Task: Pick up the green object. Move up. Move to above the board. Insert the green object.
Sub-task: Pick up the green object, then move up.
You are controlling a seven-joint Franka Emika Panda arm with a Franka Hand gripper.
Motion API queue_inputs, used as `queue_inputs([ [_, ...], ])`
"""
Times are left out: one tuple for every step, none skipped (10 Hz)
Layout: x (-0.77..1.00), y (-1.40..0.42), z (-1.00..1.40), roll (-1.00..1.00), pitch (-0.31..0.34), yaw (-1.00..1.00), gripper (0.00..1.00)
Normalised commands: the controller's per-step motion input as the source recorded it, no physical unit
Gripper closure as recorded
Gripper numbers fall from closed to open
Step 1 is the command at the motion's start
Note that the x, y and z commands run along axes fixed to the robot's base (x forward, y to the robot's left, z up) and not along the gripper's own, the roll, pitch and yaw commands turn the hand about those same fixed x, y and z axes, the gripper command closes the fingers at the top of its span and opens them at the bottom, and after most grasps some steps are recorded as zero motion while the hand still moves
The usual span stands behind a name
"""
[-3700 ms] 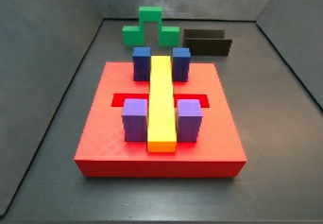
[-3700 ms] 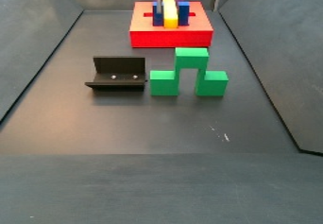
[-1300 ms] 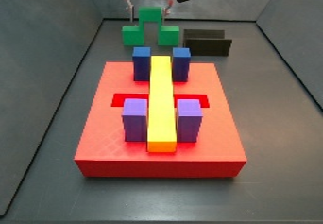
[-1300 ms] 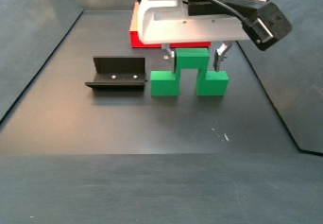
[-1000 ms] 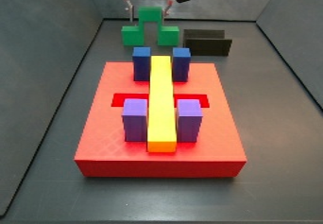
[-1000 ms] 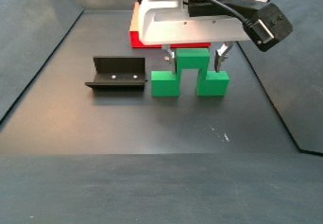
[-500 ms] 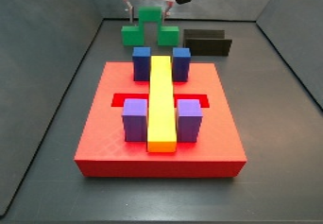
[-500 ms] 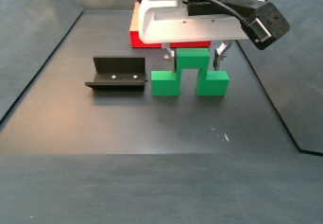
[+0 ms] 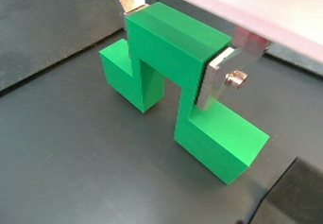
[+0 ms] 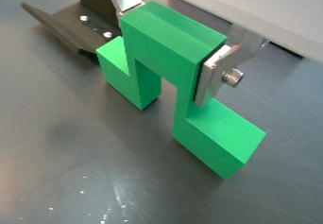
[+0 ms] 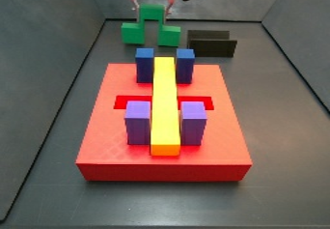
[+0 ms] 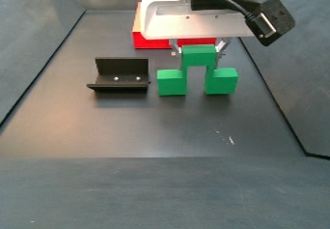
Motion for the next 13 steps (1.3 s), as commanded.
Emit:
queue_inputs([
  [0.0, 0.0, 0.0, 0.0, 0.0, 0.0, 1.0],
  [0.0, 0.0, 0.0, 0.0, 0.0, 0.0, 1.0],
  [0.0, 0.0, 0.0, 0.0, 0.0, 0.0, 1.0],
  [0.0, 0.0, 0.0, 0.0, 0.0, 0.0, 1.0],
  [0.0, 0.0, 0.0, 0.0, 0.0, 0.0, 1.0],
  [0.0, 0.0, 0.0, 0.0, 0.0, 0.0, 1.0],
  [0.0, 0.0, 0.0, 0.0, 0.0, 0.0, 1.0],
  [0.0, 0.0, 0.0, 0.0, 0.0, 0.0, 1.0],
  [0.0, 0.0, 0.0, 0.0, 0.0, 0.0, 1.0],
  [0.0, 0.0, 0.0, 0.0, 0.0, 0.0, 1.0],
  [0.0, 0.0, 0.0, 0.0, 0.0, 0.0, 1.0],
  [0.0, 0.0, 0.83, 0.0, 0.0, 0.0, 1.0],
  [-0.05, 0.09, 0.74, 0.0, 0.028, 0.05, 1.0],
])
